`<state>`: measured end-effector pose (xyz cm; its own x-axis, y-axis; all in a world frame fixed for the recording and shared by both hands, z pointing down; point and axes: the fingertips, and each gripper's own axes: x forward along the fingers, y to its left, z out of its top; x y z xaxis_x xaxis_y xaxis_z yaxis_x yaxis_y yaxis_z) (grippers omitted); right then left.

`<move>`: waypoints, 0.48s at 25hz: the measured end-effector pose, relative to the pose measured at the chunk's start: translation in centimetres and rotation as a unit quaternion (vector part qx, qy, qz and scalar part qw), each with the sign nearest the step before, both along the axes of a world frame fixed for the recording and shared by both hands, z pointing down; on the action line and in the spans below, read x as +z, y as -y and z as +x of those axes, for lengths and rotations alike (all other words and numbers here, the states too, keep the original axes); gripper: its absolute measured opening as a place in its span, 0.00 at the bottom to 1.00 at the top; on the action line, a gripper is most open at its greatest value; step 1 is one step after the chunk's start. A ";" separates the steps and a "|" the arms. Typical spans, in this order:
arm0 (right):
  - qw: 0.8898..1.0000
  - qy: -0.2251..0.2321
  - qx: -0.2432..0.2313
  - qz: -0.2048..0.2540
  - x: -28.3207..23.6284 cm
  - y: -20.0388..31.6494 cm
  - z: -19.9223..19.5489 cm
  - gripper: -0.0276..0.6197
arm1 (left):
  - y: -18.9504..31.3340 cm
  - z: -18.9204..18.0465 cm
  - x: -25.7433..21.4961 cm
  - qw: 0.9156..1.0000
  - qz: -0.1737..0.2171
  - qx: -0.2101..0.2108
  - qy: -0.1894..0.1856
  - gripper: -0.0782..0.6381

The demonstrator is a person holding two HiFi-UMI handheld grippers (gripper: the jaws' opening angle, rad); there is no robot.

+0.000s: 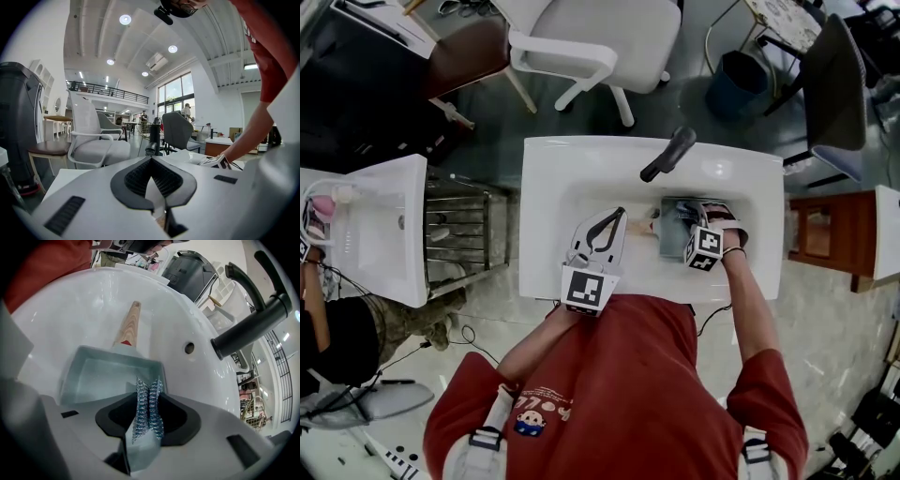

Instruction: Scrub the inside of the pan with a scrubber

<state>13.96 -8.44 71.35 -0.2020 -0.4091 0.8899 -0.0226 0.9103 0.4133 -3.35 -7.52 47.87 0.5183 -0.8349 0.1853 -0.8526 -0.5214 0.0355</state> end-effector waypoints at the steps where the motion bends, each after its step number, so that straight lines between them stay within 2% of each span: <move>1: 1.000 0.000 -0.002 0.002 0.0 0.0 0.0 0.28 | 0.0 0.0 0.0 1.000 0.000 -0.001 0.000 0.13; 6: 1.000 0.001 0.003 0.000 0.0 0.0 0.1 0.28 | 0.0 0.1 -0.1 1.000 0.001 0.001 0.000 0.13; 12: 0.999 0.028 0.022 -0.030 -2.2 -0.4 1.1 0.28 | 0.1 -0.3 -0.4 1.000 -0.001 -0.006 -0.003 0.13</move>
<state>15.10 -8.02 69.15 -0.2345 -0.3653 0.9008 -0.0854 0.9308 0.3553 -3.64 -7.60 47.49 0.5088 -0.8412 0.1832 -0.8590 -0.5103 0.0424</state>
